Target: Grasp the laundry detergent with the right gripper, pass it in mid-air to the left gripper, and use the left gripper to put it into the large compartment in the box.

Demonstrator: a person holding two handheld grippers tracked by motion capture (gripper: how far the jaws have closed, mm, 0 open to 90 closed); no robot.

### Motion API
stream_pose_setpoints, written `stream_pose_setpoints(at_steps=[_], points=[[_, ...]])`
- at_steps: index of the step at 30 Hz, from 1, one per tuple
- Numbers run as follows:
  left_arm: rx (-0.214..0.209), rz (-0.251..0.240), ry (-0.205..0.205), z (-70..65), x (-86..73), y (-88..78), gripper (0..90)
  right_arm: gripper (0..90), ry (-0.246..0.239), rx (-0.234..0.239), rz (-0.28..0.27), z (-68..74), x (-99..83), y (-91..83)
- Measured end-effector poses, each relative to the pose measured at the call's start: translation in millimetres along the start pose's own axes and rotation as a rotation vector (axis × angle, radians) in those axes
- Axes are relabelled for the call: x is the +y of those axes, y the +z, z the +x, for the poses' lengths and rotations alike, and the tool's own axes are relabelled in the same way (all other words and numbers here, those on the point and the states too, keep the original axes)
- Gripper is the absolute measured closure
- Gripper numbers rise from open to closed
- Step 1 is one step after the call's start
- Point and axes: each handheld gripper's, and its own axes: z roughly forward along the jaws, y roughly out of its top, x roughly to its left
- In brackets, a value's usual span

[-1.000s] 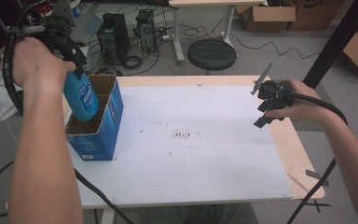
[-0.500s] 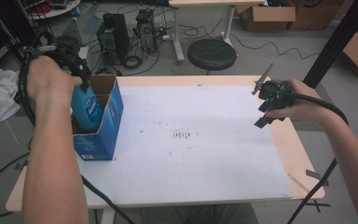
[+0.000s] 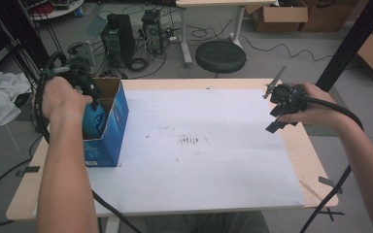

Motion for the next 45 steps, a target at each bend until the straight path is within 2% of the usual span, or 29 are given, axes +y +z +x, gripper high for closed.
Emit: stream_pose_setpoints(at_steps=[8, 15, 32, 45], points=[[-0.004, 0.019, 0.000, -1.9, -0.2, 16.4, 39.2, 29.4, 0.002, -0.003, -0.004, -1.6, -0.9, 1.7], [-0.006, 0.019, 0.000, -2.6, -0.8, 22.5, 39.2, 29.4, -0.002, -0.002, -0.006, -1.7, -0.1, 2.7], [-0.009, 0.058, -0.011, -1.8, -4.4, 41.4, 39.1, 29.4, -0.009, -0.004, -0.006, 1.0, -0.7, 3.7], [-0.013, 0.079, -0.003, -3.5, -4.2, 52.4, 39.1, 29.4, -0.011, -0.006, 0.000, 2.2, 0.7, 6.8]])
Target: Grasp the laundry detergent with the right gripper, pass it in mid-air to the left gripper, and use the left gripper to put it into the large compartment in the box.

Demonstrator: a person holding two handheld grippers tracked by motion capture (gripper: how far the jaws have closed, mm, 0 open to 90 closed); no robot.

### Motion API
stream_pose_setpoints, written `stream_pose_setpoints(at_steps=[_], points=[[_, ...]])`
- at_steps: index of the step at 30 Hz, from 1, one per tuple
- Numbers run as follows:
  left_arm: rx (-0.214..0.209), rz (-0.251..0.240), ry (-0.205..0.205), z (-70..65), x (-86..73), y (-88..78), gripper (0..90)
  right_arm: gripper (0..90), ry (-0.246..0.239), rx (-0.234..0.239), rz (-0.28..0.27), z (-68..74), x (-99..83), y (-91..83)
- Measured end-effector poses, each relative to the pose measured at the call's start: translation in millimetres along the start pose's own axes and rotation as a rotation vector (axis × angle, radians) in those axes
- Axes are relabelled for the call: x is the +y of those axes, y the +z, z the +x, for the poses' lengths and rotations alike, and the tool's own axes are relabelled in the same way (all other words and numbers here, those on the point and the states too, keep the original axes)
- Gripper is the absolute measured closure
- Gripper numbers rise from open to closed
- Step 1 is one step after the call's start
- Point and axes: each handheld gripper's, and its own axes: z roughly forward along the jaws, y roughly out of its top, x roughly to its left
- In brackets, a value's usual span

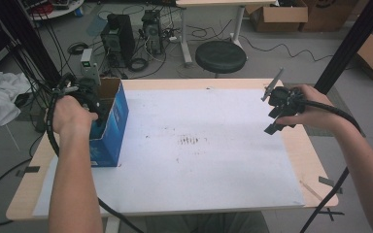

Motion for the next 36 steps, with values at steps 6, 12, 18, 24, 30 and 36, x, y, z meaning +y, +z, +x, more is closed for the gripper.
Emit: stream_pose_setpoints(at_steps=[6, 12, 18, 24, 30, 36], points=[[-0.002, -0.003, 0.000, 0.1, 0.3, 0.5, 39.0, 29.4, -0.003, -0.002, 0.000, 0.0, -0.7, -1.1], [-0.005, 0.002, 0.000, -0.1, -0.4, 1.8, 38.9, 29.4, 0.000, 0.000, 0.001, 0.5, -1.4, -0.5], [-0.005, 0.003, 0.000, -0.9, -1.1, 2.0, 38.8, 29.4, -0.001, 0.000, 0.001, 1.3, -2.3, -1.0], [0.001, 0.000, 0.002, -2.7, -1.7, 2.3, 38.7, 29.4, -0.001, -0.001, 0.000, 2.0, -3.2, -2.9], [0.002, 0.000, 0.003, -3.2, -2.0, 2.2, 38.6, 29.4, 0.002, -0.002, 0.000, 2.1, -3.2, -5.0], [0.004, -0.005, 0.004, -4.1, -2.0, 2.4, 38.4, 29.4, 0.000, -0.001, -0.001, 2.2, -3.2, -6.1]])
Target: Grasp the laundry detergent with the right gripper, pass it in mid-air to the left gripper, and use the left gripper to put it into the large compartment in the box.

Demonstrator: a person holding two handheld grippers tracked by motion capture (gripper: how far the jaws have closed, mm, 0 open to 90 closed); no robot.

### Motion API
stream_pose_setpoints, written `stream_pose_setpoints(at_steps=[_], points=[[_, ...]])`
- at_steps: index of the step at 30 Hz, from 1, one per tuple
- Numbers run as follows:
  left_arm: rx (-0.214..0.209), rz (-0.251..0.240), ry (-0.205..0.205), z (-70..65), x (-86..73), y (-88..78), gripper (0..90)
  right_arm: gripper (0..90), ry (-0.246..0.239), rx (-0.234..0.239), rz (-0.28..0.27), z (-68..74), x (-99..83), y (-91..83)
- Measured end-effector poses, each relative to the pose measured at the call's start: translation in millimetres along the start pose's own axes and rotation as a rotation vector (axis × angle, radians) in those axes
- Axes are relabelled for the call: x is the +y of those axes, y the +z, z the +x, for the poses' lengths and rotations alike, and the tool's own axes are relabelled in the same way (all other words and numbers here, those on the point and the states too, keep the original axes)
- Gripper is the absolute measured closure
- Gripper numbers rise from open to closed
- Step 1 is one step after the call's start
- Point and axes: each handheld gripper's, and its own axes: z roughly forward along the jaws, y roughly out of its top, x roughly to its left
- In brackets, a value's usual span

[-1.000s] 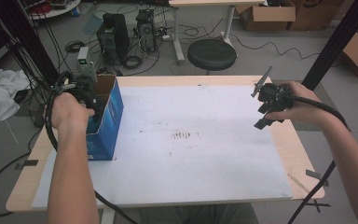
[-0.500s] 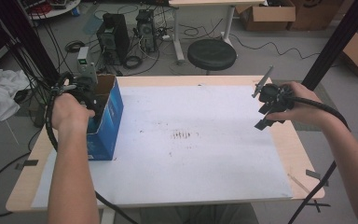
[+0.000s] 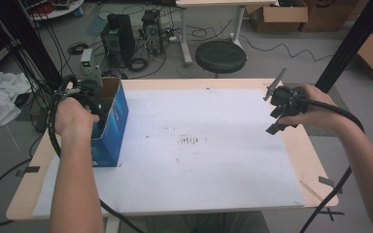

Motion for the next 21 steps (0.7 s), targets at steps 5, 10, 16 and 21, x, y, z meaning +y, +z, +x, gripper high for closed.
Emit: stream_pose_setpoints(at_steps=[5, 10, 16, 21], points=[[-0.001, -0.003, 0.000, -0.1, -0.3, -0.1, 38.2, 29.3, 0.004, 0.002, 0.000, 0.4, -0.5, -0.1], [-0.008, -0.006, 0.006, -1.3, -0.8, -1.1, 36.2, 29.3, 0.001, 0.004, 0.001, 0.8, -0.5, -0.1], [0.014, -0.028, 0.040, -4.2, -1.6, -12.7, 30.2, 29.3, 0.001, 0.005, 0.000, 1.3, -0.1, -0.1], [0.029, -0.051, 0.060, -5.5, -3.4, -29.6, 28.4, 29.1, -0.006, 0.009, 0.000, 3.6, 1.8, -0.4]])
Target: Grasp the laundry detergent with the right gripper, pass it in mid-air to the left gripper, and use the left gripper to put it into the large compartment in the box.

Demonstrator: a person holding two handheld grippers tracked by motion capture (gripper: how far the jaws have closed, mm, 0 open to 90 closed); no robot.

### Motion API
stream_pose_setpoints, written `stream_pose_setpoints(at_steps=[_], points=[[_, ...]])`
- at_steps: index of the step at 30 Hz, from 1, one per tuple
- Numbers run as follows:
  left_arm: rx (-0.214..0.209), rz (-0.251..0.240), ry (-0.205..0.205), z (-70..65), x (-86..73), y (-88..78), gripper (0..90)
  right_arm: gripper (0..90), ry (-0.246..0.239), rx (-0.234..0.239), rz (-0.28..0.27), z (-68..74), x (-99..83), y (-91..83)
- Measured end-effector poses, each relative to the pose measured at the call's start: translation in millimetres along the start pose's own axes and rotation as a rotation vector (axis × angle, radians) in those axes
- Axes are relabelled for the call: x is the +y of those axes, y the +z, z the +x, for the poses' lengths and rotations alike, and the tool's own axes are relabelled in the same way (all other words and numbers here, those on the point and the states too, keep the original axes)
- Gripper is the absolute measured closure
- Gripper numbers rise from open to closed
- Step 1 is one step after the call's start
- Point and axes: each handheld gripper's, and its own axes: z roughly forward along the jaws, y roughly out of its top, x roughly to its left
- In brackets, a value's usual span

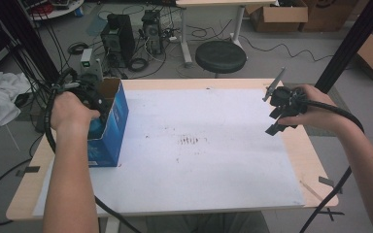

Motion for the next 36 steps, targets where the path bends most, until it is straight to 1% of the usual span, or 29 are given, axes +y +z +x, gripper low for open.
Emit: stream_pose_setpoints(at_steps=[1, 2, 3, 4, 5, 6, 7, 9, 10, 12, 14, 15, 16, 20, 21, 22, 23, 24, 26, 27, 28, 29, 30, 31, 32, 33, 34, 36], points=[[0.000, 0.000, 0.000, 0.0, 0.0, 0.0, 27.5, 29.1, 0.000, 0.000, 0.000, 0.0, 0.0, 0.0], [0.003, -0.008, 0.006, -0.7, -0.4, -4.0, 27.5, 29.0, 0.001, 0.000, -0.002, 0.5, 0.4, -0.1], [0.015, -0.030, 0.023, -2.9, -0.8, -12.9, 26.2, 28.6, -0.001, 0.003, -0.006, 0.9, 1.2, -0.2], [0.021, -0.041, 0.033, -4.4, -0.9, -17.9, 24.9, 28.4, -0.005, 0.002, -0.003, 0.9, 1.6, 0.0], [0.021, -0.041, 0.033, -4.4, -0.9, -17.9, 24.8, 28.4, -0.005, 0.002, -0.003, 0.9, 1.6, 0.0], [0.018, -0.068, 0.058, -8.5, -0.7, -28.4, 24.2, 28.2, -0.007, 0.003, 0.000, 0.9, 2.4, 0.4], [0.010, -0.084, 0.072, -11.3, -0.6, -33.8, 23.7, 28.2, -0.008, 0.003, -0.001, 0.9, 2.7, 0.5], [0.009, -0.114, 0.102, -18.4, 0.3, -44.2, 21.7, 28.0, -0.007, 0.003, 0.000, 0.8, 3.3, 0.2], [0.008, -0.127, 0.120, -22.7, 0.7, -48.6, 20.2, 27.9, -0.005, 0.003, -0.003, 0.8, 3.7, 0.0], [-0.019, -0.149, 0.163, -31.8, 1.5, -56.7, 19.0, 27.9, -0.006, 0.005, -0.006, 0.6, 4.5, -0.4], [-0.028, -0.168, 0.204, -42.8, 2.3, -63.3, 18.7, 27.9, -0.008, 0.005, -0.004, 1.0, 5.6, -1.2], [-0.028, -0.168, 0.204, -42.8, 2.3, -63.3, 18.1, 27.9, -0.008, 0.005, -0.004, 1.0, 5.6, -1.2], [-0.049, -0.182, 0.247, -53.4, 3.3, -67.9, 17.9, 27.9, -0.010, 0.007, -0.009, 1.4, 7.0, -2.6], [-0.081, -0.213, 0.318, -73.6, 4.7, -73.7, 16.5, 27.6, -0.021, 0.007, -0.013, 2.7, 10.6, -5.2], [-0.081, -0.213, 0.318, -73.6, 4.7, -73.7, 16.3, 27.6, -0.021, 0.007, -0.013, 2.7, 10.6, -5.2], [-0.113, -0.228, 0.351, -83.6, 4.5, -75.2, 16.3, 27.6, -0.030, 0.007, -0.016, 3.2, 12.3, -6.6], [-0.113, -0.228, 0.351, -83.6, 4.5, -75.2, 16.2, 27.6, -0.030, 0.007, -0.016, 3.2, 12.3, -6.6], [-0.130, -0.241, 0.388, -93.8, 4.2, -75.7, 15.9, 27.5, -0.031, 0.016, -0.023, 3.9, 14.0, -7.6], [-0.144, -0.249, 0.420, -103.4, 4.3, -75.5, 15.8, 27.4, -0.040, 0.015, -0.022, 4.4, 15.5, -8.5], [-0.144, -0.249, 0.420, -103.4, 4.3, -75.5, 15.7, 27.4, -0.040, 0.015, -0.022, 4.4, 15.5, -8.5], [-0.158, -0.255, 0.449, -112.8, 4.7, -74.7, 15.6, 27.1, -0.045, 0.016, -0.022, 4.8, 16.7, -9.6], [-0.158, -0.255, 0.449, -112.8, 4.7, -74.7, 15.7, 27.1, -0.045, 0.016, -0.022, 4.8, 16.7, -9.6], [-0.173, -0.255, 0.475, -121.6, 5.4, -73.4, 15.6, 27.0, -0.047, 0.014, -0.021, 4.9, 17.3, -10.8], [-0.178, -0.252, 0.485, -125.9, 6.0, -72.7, 15.6, 27.0, -0.047, 0.015, -0.024, 4.5, 17.3, -11.4], [-0.192, -0.250, 0.489, -130.2, 6.6, -71.7, 15.6, 27.0, -0.044, 0.015, -0.026, 4.2, 17.2, -12.0], [-0.192, -0.250, 0.489, -130.2, 6.6, -71.7, 15.7, 27.0, -0.045, 0.014, -0.026, 4.0, 16.9, -12.4], [-0.212, -0.256, 0.514, -138.5, 8.4, -69.8, 15.7, 27.0, -0.043, 0.013, -0.025, 4.0, 16.7, -12.7], [-0.210, -0.249, 0.539, -146.7, 10.4, -68.4, 15.7, 27.0, -0.038, 0.015, -0.026, 4.0, 16.1, -13.6]])
